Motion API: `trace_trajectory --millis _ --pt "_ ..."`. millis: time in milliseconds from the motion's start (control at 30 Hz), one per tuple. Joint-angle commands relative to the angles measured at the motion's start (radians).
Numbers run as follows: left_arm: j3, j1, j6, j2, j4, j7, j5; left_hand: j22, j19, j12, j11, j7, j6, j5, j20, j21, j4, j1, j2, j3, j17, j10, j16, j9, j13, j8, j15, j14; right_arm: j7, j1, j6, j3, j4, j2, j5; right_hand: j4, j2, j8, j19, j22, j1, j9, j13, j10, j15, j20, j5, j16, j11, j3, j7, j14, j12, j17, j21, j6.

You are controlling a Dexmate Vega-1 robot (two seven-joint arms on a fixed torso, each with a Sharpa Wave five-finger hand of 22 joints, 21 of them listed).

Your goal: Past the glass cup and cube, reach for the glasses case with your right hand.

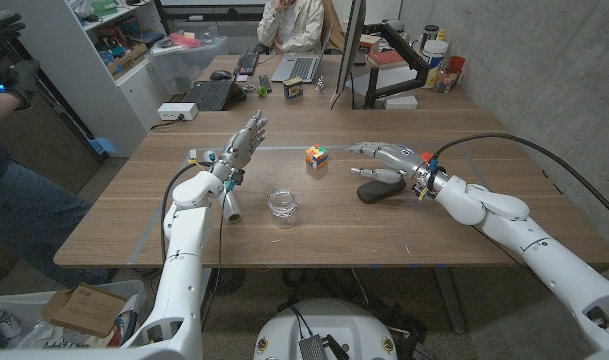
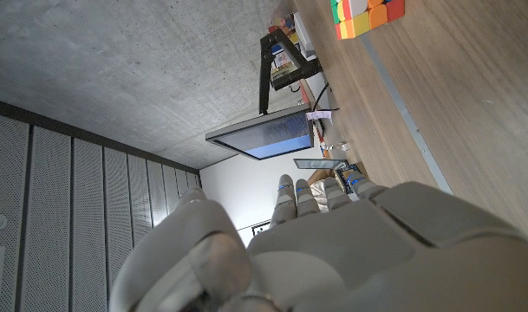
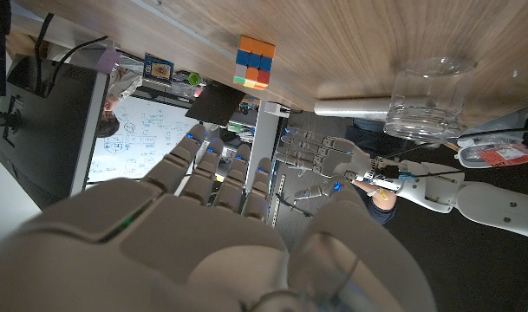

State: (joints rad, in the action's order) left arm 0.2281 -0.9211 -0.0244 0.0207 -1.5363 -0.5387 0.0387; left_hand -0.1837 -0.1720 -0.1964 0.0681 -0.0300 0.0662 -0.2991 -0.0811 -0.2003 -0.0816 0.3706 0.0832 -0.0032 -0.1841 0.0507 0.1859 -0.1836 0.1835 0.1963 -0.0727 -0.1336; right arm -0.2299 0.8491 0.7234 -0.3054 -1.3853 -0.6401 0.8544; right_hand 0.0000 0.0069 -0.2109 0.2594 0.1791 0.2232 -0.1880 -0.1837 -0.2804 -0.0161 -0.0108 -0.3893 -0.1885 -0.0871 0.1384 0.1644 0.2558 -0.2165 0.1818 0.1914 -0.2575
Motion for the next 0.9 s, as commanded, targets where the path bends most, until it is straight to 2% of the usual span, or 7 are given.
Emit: trace_trajectory --millis 33,900 --pt "-0.004 0.000 -0.006 -0.002 -0.002 -0.001 0.007 -0.004 -0.022 -0.002 0.007 0.008 0.000 0.003 -0.002 -0.008 -0.002 0.003 0.008 -0.003 -0.001 0.005 0.004 -0.003 0.005 0.002 -0.001 -0.004 0.002 -0.004 -0.010 -0.007 0.011 -0.004 -0.004 -0.008 0.003 -0.003 -0.004 0.006 0.011 -0.003 -0.005 -0.005 -0.001 -0.004 -0.004 -0.001 0.005 0.003 0.001 0.006 -0.003 0.000 0.002 -0.012" --pt "-0.013 -0.018 -0.018 0.000 -0.030 0.005 0.016 -0.004 -0.025 -0.003 0.008 0.009 0.001 0.004 -0.004 -0.008 -0.002 0.005 0.010 -0.006 -0.001 0.004 0.004 -0.003 0.005 0.003 -0.002 -0.006 0.004 -0.016 -0.022 -0.025 0.042 -0.009 0.004 -0.010 0.009 -0.005 -0.008 0.006 0.014 -0.003 -0.006 -0.007 -0.002 -0.007 0.000 -0.001 0.002 0.003 0.006 0.009 -0.004 0.001 0.003 -0.028"
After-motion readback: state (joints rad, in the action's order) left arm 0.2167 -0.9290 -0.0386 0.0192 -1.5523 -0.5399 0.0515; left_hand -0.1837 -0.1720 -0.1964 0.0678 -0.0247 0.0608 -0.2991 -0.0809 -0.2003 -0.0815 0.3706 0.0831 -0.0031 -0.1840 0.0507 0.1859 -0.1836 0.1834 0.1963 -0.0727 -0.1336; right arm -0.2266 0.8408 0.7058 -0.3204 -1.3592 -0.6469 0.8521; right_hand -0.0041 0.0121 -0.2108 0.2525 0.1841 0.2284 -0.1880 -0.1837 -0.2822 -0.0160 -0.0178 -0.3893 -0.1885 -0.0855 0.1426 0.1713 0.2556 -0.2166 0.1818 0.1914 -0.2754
